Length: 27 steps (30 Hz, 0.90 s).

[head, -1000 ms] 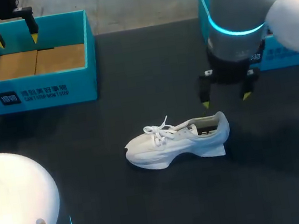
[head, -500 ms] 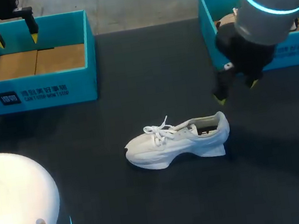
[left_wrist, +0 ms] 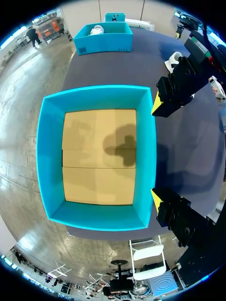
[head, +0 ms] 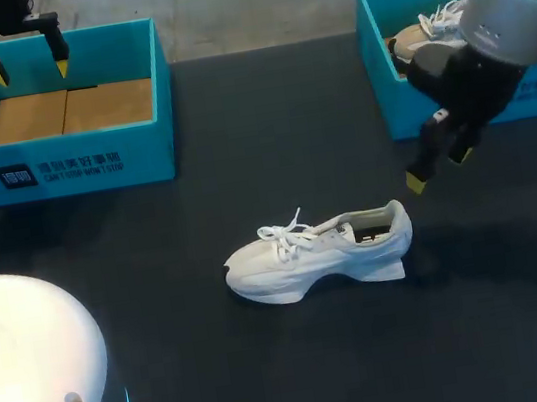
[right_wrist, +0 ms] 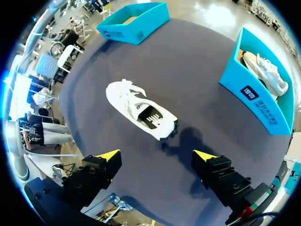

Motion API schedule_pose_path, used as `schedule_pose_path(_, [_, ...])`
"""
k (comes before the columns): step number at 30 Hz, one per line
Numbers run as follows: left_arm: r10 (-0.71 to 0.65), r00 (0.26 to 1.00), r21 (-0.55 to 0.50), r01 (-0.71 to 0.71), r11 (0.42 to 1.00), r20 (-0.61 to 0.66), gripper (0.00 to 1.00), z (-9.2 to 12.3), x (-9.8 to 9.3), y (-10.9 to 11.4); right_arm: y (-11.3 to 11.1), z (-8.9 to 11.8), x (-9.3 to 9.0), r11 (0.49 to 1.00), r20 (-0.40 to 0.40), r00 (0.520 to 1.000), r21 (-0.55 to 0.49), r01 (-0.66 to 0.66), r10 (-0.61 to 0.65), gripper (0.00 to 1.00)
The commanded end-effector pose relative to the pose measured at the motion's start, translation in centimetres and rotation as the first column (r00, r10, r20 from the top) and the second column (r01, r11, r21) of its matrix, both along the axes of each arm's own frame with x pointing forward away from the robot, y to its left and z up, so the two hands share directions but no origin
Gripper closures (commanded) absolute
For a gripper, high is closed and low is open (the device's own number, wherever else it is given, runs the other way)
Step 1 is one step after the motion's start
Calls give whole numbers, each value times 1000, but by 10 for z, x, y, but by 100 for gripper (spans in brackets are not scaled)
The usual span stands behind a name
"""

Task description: Take the shoe out of the shoebox, open the shoe tongue, remove and reinsert the insole, then place the shoe into the shoebox

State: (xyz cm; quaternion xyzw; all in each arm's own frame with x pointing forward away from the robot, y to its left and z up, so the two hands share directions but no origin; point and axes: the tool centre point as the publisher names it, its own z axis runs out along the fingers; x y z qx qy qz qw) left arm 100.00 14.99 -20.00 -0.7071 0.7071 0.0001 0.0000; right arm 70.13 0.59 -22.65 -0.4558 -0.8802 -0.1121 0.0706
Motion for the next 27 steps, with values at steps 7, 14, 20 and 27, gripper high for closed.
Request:
schedule_pose_path(7, [0, 1000, 0, 0, 1000, 0, 0, 0, 0, 0, -7, -6, -13, 981, 331, 930, 57, -187, 158, 0])
schedule_pose_path(14, [0, 1000, 0, 0, 1000, 0, 0, 0, 0, 0, -23, -16, -7, 936, 445, 869, 160, -313, 215, 0])
schedule_pose_path(20, [0, 1000, 0, 0, 1000, 0, 0, 0, 0, 0, -21, -25, 1, 838, 484, 827, 292, -461, 286, 0])
schedule_pose_path(27, [0, 1000, 0, 0, 1000, 0, 0, 0, 0, 0, -13, -38, 2, 772, 437, 799, 296, -562, 414, 0])
